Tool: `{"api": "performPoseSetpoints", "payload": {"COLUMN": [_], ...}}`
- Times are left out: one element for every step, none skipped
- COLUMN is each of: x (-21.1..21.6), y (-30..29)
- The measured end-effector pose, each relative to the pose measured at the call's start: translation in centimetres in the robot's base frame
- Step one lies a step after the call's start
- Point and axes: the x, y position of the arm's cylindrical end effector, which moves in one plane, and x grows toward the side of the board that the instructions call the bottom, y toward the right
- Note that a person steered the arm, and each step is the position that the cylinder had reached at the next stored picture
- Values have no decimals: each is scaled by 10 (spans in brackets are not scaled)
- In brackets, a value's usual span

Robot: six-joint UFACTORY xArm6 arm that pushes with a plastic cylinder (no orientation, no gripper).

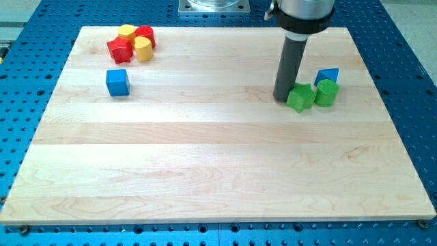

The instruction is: Place your arm to the left of the cube

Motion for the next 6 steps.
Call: {"api": "performPoseSetpoints", "payload": {"x": [11, 15, 42, 62, 46, 5], "y": [-6, -121, -266, -378, -415, -401]}}
